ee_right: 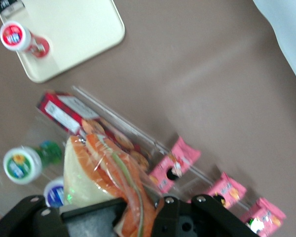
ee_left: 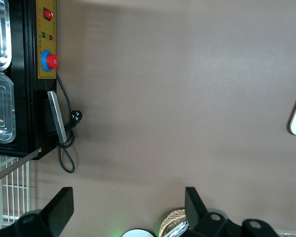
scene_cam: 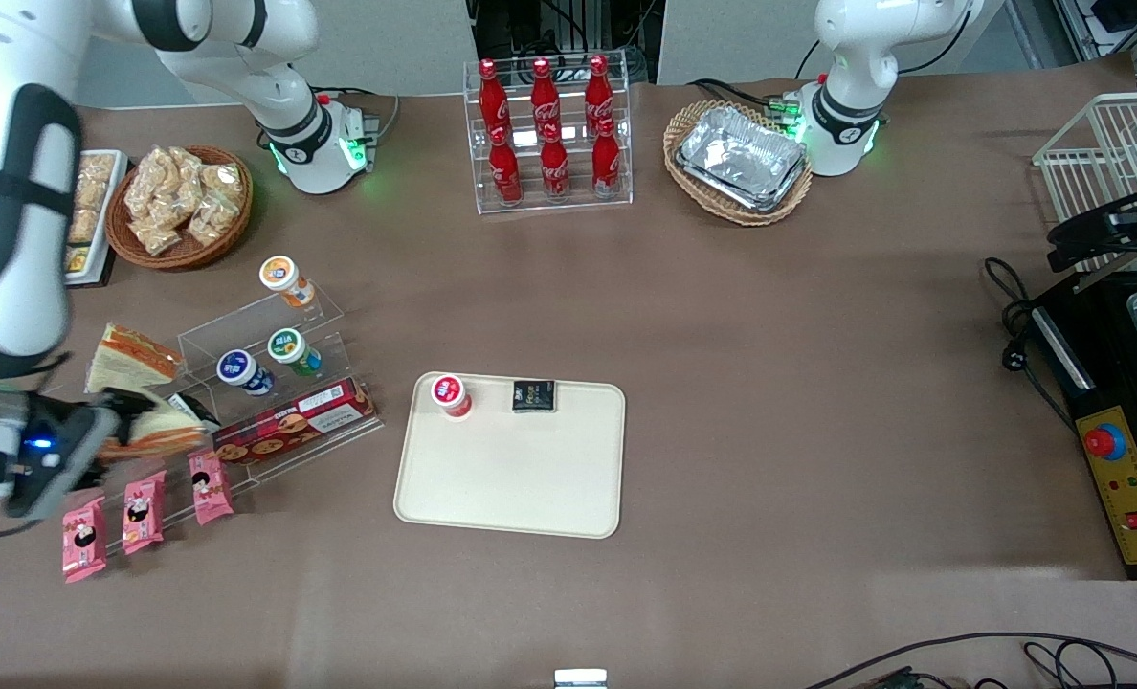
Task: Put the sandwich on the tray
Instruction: 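Lift the wrapped sandwich and carry it over the cream tray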
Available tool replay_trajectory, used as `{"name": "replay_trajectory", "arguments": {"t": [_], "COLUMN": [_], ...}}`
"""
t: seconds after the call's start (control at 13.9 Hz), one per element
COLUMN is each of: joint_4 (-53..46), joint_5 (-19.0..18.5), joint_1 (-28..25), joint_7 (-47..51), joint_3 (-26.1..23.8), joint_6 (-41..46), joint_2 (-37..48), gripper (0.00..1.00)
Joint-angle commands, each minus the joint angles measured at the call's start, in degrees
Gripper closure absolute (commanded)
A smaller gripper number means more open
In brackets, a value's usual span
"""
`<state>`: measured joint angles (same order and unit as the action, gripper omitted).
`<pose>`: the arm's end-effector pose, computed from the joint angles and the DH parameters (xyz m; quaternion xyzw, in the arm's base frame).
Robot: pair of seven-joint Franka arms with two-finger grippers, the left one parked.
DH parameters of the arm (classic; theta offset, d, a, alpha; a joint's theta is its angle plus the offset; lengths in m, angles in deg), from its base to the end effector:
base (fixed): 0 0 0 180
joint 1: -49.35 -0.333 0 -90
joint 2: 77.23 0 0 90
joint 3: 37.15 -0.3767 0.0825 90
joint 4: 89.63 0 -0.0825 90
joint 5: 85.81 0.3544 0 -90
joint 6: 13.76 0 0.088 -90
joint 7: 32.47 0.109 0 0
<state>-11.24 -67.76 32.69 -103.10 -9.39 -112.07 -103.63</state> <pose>0.6756 -0.0292 0.5304 -0.8711 -0.4876 -0.0095 0.0580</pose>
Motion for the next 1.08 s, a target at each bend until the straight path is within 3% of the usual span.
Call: {"name": "replay_trajectory", "arguments": {"t": [0.0,0.22,0.43,1.01], "joint_4": [-1.6,-1.6,-1.5,-1.5], "joint_5": [1.6,4.1,4.1,2.7], "joint_1": [-6.4,-10.6,-14.7,-25.6], "joint_7": [6.3,11.9,18.3,15.9], "joint_3": [0.3,-2.0,-5.5,-5.8], "joint_6": [-1.2,-6.7,-15.6,-35.1], "joint_2": [0.2,0.1,-1.2,-12.0], "gripper": [0.89,0.89,0.89,0.89]}}
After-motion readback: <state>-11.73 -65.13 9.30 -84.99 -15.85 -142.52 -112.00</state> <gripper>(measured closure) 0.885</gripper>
